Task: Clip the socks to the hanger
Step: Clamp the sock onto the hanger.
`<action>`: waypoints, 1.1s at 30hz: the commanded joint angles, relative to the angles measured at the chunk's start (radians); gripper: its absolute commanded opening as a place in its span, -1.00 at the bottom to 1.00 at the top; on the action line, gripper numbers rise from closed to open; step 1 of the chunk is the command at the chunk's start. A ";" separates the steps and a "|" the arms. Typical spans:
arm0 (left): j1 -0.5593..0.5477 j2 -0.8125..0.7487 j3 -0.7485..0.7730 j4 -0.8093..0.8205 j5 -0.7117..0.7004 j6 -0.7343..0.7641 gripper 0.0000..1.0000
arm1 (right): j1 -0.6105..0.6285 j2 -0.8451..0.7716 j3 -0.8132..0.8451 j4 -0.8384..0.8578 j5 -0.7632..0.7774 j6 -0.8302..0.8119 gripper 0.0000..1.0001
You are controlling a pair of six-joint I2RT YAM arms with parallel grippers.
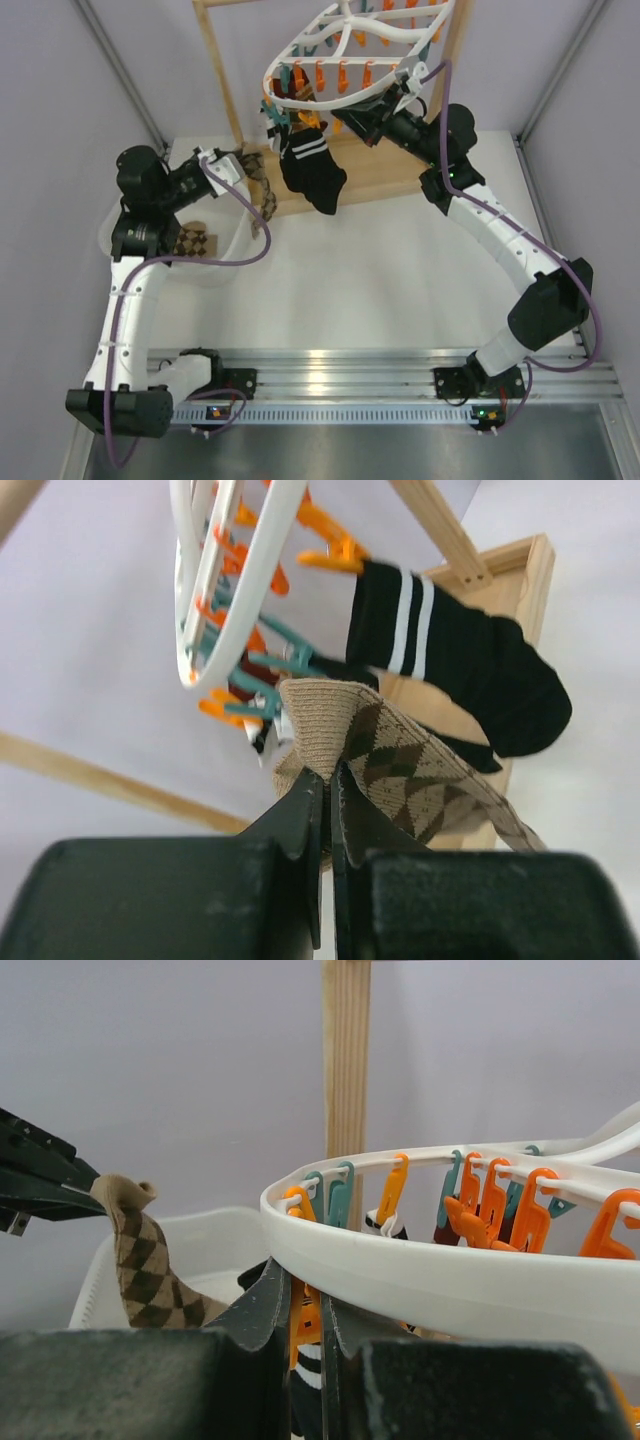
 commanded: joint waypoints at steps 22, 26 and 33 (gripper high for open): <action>-0.411 0.319 0.183 0.176 -0.023 -0.032 -1.00 | -0.029 -0.016 0.060 0.080 0.040 0.112 -1.00; -0.419 0.377 0.202 0.212 -0.114 -0.049 -1.00 | -0.027 -0.018 0.055 0.083 0.039 0.121 -1.00; -0.434 0.409 0.199 0.279 -0.186 -0.018 -1.00 | -0.029 -0.018 0.046 0.069 0.052 0.117 -1.00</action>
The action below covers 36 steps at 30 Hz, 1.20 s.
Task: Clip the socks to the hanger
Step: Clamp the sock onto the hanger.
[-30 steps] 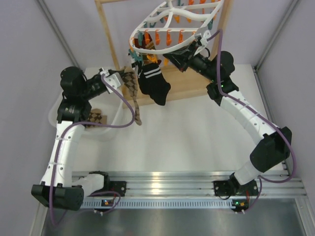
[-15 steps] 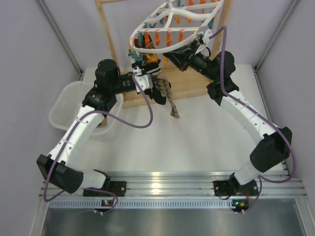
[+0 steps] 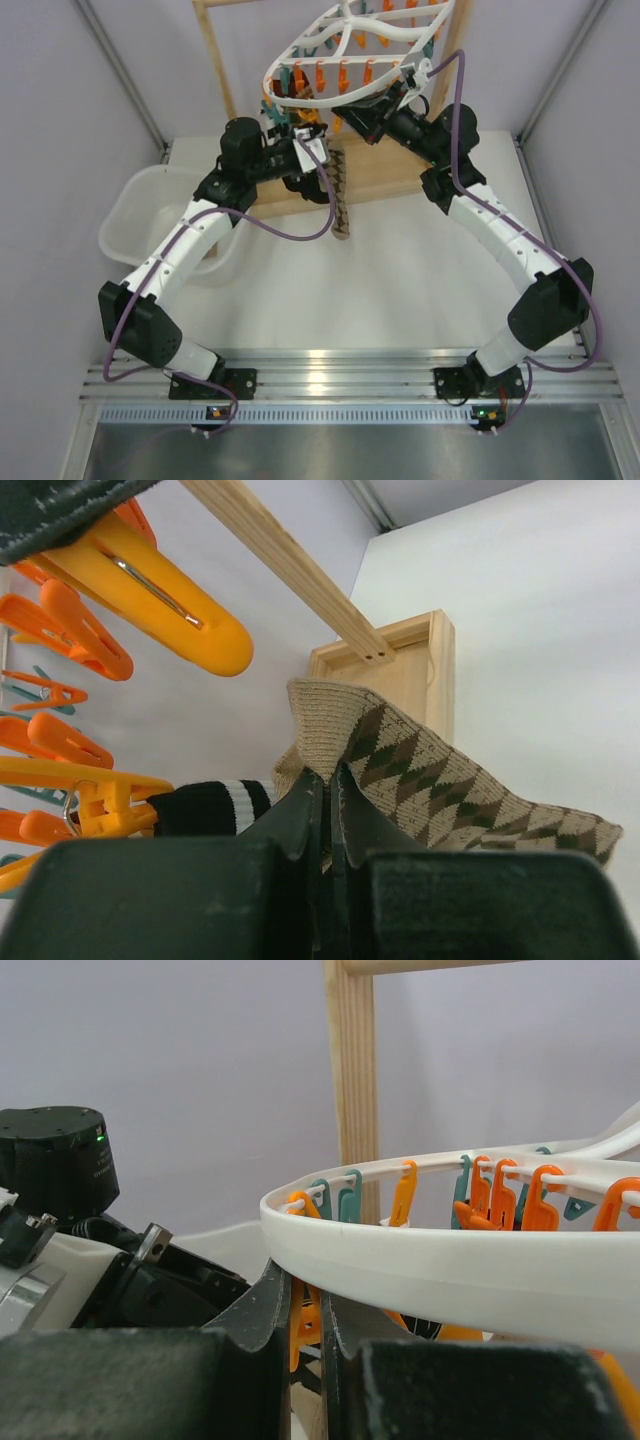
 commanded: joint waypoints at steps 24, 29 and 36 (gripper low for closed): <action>-0.027 -0.019 -0.064 0.340 -0.054 0.011 -1.00 | -0.028 -0.035 0.004 0.047 0.031 -0.007 -1.00; -0.026 -0.021 -0.070 0.363 -0.068 -0.002 -1.00 | -0.034 -0.038 -0.004 0.047 0.024 -0.007 -1.00; -0.023 -0.019 -0.063 0.404 -0.065 -0.040 -1.00 | -0.039 -0.044 -0.015 0.046 0.019 -0.019 -1.00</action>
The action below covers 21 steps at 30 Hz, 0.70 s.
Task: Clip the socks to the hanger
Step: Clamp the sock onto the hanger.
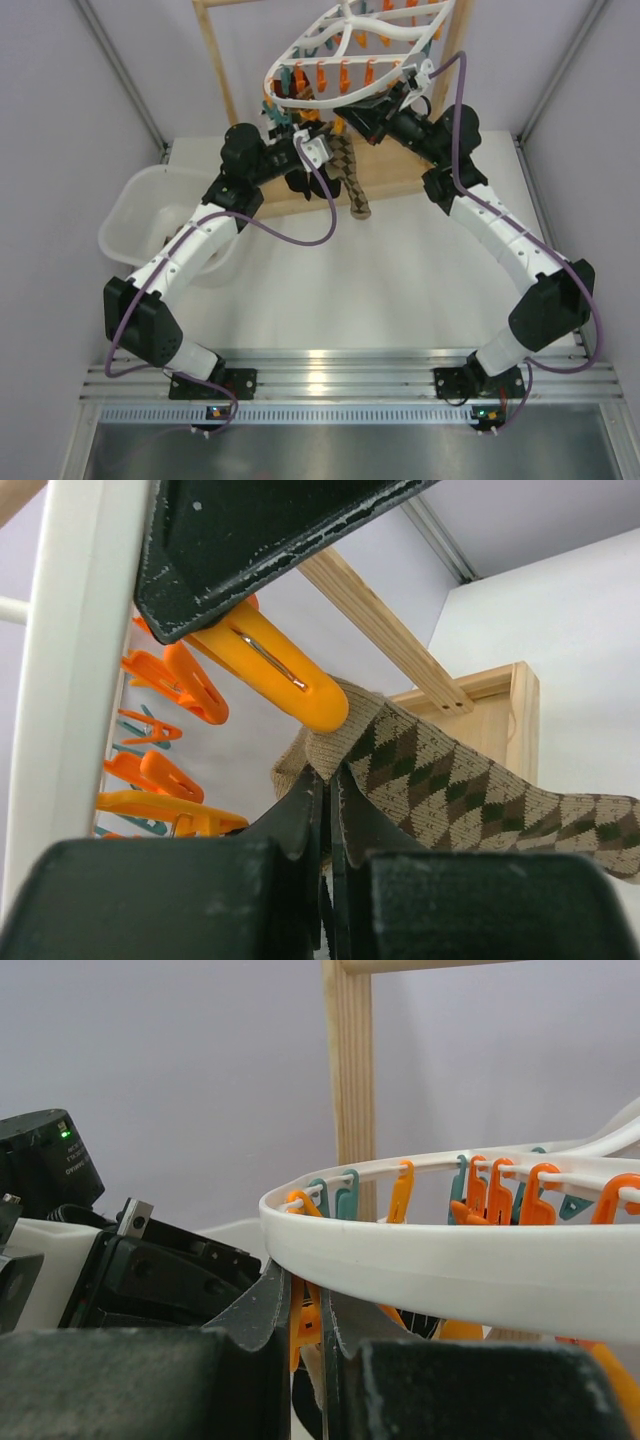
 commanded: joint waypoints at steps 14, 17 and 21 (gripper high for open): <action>0.008 -0.076 -0.050 0.056 0.054 0.052 -1.00 | -0.039 -0.036 -0.004 0.049 0.034 -0.011 -1.00; 0.010 -0.078 -0.067 0.093 0.033 0.045 -1.00 | -0.039 -0.036 -0.004 0.049 0.031 -0.008 -1.00; 0.010 -0.064 -0.066 0.134 -0.008 0.021 -1.00 | -0.039 -0.035 0.000 0.048 0.025 -0.008 -1.00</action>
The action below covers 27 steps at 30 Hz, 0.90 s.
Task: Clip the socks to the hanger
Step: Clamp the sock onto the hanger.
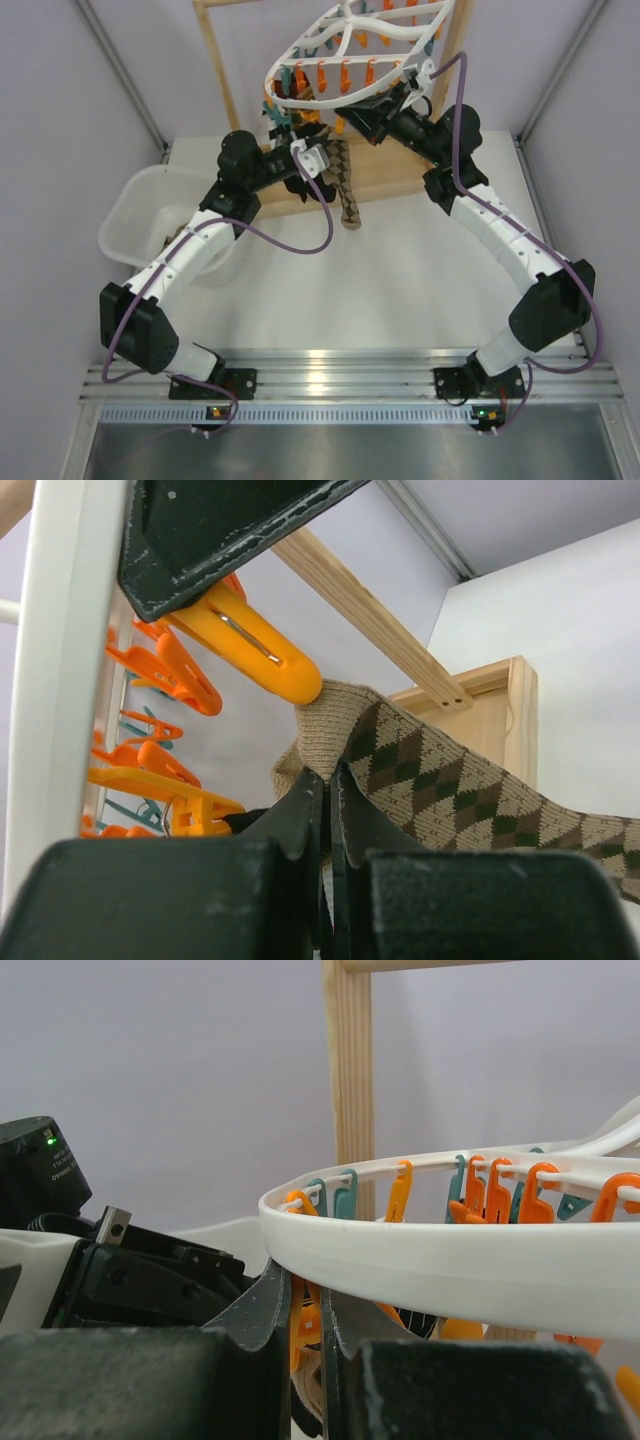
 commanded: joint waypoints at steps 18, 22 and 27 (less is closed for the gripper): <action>0.004 0.004 0.020 0.138 0.021 -0.026 -1.00 | -0.032 -0.003 0.031 0.050 0.029 0.035 -1.00; 0.003 0.007 0.023 0.134 0.024 -0.030 -1.00 | -0.032 -0.002 0.033 0.052 0.026 0.038 -1.00; 0.002 0.025 0.049 0.147 0.003 -0.056 -1.00 | -0.034 -0.005 0.027 0.049 0.019 0.038 -1.00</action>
